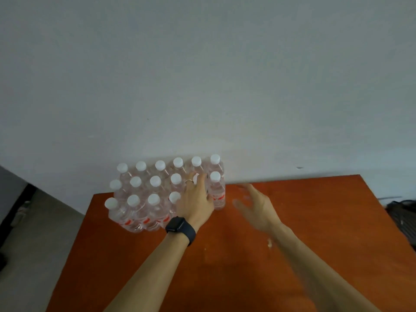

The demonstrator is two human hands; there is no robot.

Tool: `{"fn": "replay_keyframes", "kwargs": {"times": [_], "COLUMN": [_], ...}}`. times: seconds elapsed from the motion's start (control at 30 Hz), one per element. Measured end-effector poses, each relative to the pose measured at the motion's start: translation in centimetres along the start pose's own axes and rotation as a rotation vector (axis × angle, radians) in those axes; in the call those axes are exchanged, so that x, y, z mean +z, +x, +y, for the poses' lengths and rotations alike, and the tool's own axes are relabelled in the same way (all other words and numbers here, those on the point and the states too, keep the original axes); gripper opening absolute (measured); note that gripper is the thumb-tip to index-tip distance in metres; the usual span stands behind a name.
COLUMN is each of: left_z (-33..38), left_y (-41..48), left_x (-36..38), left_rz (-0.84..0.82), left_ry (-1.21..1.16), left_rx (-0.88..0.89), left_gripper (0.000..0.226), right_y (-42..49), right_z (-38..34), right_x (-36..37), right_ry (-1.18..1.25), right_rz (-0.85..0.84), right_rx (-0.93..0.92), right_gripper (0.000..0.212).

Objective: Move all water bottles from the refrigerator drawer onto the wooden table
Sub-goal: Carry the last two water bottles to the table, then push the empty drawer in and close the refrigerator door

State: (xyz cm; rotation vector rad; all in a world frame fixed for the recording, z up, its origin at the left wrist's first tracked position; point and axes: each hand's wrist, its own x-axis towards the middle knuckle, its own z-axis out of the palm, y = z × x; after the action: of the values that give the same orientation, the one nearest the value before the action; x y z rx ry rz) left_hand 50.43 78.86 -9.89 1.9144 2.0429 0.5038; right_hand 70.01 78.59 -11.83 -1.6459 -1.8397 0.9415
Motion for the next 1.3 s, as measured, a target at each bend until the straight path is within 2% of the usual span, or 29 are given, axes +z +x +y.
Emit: {"fn": "replay_keyframes", "kwargs": {"times": [0.17,0.4,0.5,0.63,0.73,0.8,1.0,1.3], "left_z": [2.6,14.2,22.1,33.4,41.0,45.5,55.9,68.3], "left_y": [-4.6,-12.7,-17.9,-27.7,-36.8,-43.3,-62.3,-79.4], "left_x": [0.9,6.3,8.6,10.9,12.4,13.4,15.5,18.9], "left_rz": [-0.131,-0.494,-0.562,-0.601,-0.678,-0.722,-0.799,-0.816], "left_ry": [-0.070,0.028,0.013,-0.034,-0.080,-0.106,-0.205,-0.270], "left_rx": [0.244,0.653,0.869,1.182,1.356,1.458,1.615,1.811], "left_gripper": [0.046,0.044,0.043,0.043,0.043,0.043,0.041,0.043], "right_y": [-11.1,-31.4,-40.7,-54.0,-64.3,-71.2,-89.3,-104.5], "right_z": [0.5,2.8,4.4,6.0,6.9,7.8,10.7,17.2], "right_x": [-4.0,-11.1,-13.3,-15.4,-16.3,-16.8,-19.5,-27.4], "right_ry": [-0.140,-0.362,-0.377,-0.369,-0.330,-0.333,-0.357,-0.295], "right_rz": [0.148,0.315,0.503,0.763,0.952,1.076,1.334,1.400], "right_rx": [0.015,0.394,0.592,0.812,0.915,0.973,1.097,1.187], "right_gripper": [0.033,0.035,0.044,0.039,0.045,0.040,0.026,0.034]}}
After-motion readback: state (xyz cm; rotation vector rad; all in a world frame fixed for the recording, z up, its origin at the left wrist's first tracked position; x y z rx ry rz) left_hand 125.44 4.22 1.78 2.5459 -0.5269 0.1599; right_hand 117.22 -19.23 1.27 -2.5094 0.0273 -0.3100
